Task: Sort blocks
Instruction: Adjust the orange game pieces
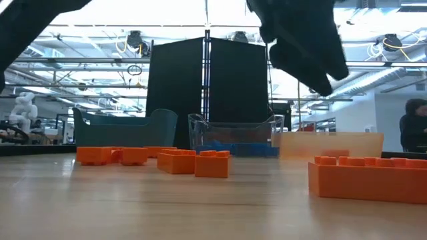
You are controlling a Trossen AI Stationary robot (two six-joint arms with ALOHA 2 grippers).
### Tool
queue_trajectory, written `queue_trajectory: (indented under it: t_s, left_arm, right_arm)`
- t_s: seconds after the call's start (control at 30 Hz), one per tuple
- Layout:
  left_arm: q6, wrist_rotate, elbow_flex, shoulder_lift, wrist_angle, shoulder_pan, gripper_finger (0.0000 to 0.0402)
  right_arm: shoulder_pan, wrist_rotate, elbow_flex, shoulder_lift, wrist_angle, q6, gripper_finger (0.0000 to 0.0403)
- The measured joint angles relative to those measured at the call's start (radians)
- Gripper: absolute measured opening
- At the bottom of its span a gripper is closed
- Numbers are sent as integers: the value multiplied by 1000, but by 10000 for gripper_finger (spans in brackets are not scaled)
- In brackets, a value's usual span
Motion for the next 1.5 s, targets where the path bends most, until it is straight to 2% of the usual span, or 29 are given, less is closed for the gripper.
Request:
queue_trajectory:
  t_s: [0.13, 0.33, 0.6, 0.8, 0.97, 1.1, 1.2, 1.33, 1.5]
  left_arm:
    - [6, -66, -2, -12, 3, -20, 299]
    - [-44, 4, -24, -5, 31, -51, 299]
    - [-128, 6, -56, -3, 82, -78, 299]
    - [-169, -11, -55, -6, 36, -90, 299]
    - [-156, -108, -55, -58, -105, -99, 299]
    - [-110, -224, -55, -143, -234, -143, 299]
    - [-118, -344, -55, -248, -303, -185, 298]
    - [-265, -530, -54, -393, -427, -238, 298]
    - [-582, -668, -54, -549, -546, -325, 298]
  right_arm:
    - [0, 2, 0, 23, -1, -2, 0]
    - [0, -4, 0, 46, 1, 26, 0]
    - [17, -192, 0, 43, 19, 28, 0]
    - [61, -253, 0, 43, 14, 73, 0]
    - [93, -270, 0, 44, 25, 160, 1]
    - [105, -381, 1, 106, 93, 132, 9]
    - [105, -383, 0, 176, 141, 74, 19]
    - [63, -410, 0, 268, 208, -39, 41]
    - [-14, -589, 0, 347, 248, -140, 87]
